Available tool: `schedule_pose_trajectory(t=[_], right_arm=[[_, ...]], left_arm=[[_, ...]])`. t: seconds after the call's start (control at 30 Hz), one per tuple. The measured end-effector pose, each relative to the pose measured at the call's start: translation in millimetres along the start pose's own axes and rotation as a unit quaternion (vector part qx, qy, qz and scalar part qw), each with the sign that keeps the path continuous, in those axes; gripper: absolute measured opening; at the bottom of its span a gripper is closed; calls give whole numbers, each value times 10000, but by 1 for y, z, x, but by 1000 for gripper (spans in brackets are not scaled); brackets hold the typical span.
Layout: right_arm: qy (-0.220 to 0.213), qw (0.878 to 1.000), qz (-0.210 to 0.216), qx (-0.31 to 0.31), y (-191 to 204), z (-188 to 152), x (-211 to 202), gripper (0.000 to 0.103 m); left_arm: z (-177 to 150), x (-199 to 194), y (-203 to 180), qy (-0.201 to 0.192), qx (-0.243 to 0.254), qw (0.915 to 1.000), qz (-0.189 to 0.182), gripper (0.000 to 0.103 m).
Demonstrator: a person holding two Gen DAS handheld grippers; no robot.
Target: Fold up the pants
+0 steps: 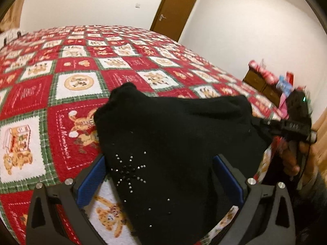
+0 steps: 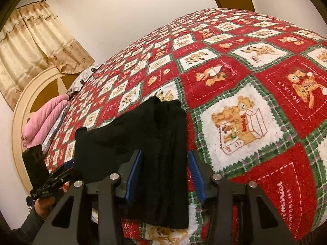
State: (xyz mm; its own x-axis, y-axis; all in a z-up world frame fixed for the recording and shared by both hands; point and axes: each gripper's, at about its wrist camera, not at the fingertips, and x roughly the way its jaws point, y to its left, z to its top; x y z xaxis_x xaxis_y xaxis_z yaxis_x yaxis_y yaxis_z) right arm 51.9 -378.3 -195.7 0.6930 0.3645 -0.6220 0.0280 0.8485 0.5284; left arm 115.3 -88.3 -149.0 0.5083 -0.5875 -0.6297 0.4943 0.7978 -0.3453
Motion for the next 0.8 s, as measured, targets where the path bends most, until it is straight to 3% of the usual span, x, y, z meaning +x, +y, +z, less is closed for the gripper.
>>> schedule_pose_trajectory(t=[0.2,0.43,0.47,0.5,0.53,0.57,0.6,0.8], right_arm=[[40,10000,-4,-14,2,0,1,47],[119,9994,198,-271,12,-5,3,29],[98,9994,219,-268,12,-5,2,28],[59,9993,227,-296,13,-6,1,27],[13,9991,228,-345,15,-6,-1,27],[-59,9989,243,-403,18,-8,-4,26],[-95,9987,273,-420,20,-10,-6,26],[-381,9956,508,-685,47,-9,-28,25]], left_arm=[[-1,5,-6,3,177,9998,57,103],[0,-2,7,-197,-332,9983,-437,99],[0,-2,8,-207,-313,9984,-415,88],[1,-2,7,-196,-236,9991,-304,69],[1,-2,8,-179,-237,9992,-276,60],[1,-3,11,-164,-310,9988,-348,44],[1,-3,16,-139,-453,9976,-499,33],[0,-15,19,-284,-555,9957,-691,25]])
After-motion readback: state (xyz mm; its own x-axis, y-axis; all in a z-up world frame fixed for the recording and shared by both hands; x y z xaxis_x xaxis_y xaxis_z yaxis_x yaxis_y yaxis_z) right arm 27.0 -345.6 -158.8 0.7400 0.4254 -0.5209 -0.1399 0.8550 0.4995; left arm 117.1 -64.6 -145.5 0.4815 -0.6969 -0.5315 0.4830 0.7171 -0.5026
